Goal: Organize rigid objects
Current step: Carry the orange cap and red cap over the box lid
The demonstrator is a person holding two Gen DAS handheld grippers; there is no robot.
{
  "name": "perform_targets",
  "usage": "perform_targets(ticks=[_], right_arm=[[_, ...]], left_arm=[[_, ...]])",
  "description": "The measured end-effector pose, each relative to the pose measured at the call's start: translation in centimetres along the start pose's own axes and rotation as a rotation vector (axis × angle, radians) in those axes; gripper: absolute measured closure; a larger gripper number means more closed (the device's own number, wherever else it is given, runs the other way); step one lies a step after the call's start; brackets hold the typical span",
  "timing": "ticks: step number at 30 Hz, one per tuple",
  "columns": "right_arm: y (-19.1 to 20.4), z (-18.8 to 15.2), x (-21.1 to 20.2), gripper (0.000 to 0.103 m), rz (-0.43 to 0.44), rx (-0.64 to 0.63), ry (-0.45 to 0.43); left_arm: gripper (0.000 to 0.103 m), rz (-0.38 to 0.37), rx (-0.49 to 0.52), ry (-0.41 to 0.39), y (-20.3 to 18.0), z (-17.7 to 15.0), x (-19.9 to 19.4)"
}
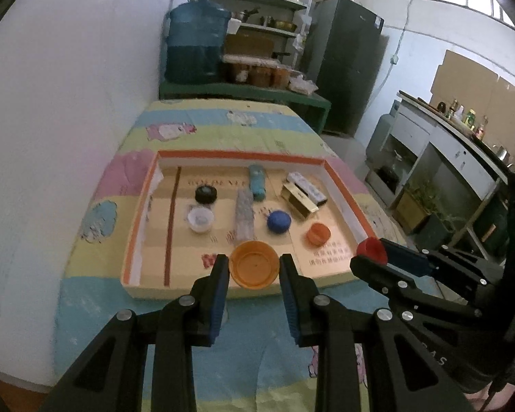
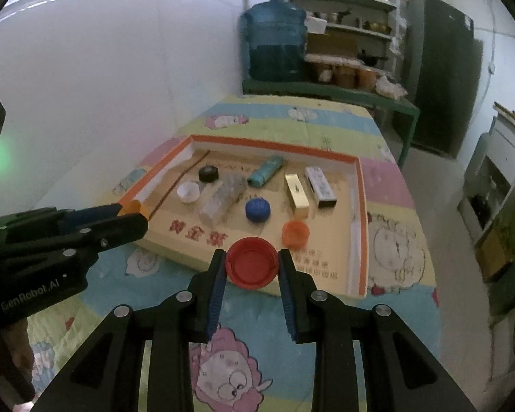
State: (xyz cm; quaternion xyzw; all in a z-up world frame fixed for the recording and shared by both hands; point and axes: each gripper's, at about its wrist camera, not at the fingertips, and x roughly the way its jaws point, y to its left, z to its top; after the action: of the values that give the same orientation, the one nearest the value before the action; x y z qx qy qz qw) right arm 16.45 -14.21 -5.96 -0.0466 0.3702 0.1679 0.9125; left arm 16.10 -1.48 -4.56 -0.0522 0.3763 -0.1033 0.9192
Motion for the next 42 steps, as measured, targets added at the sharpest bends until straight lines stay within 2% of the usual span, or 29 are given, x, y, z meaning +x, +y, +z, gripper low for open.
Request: perform_targets(ticks=[25, 42], right_arm=[[-0.7, 6.2, 1.8, 0.073, 0.018, -0.043, -0.046], [-2.3, 8.7, 4.9, 0.073, 0.016, -0.046, -0.034]], left_arm=[[0.073, 0.111, 0.018, -0.046, 1.5, 5.8, 1.9], [0.073, 0.127, 0.001, -0.035, 3.0, 9.3, 5.6]])
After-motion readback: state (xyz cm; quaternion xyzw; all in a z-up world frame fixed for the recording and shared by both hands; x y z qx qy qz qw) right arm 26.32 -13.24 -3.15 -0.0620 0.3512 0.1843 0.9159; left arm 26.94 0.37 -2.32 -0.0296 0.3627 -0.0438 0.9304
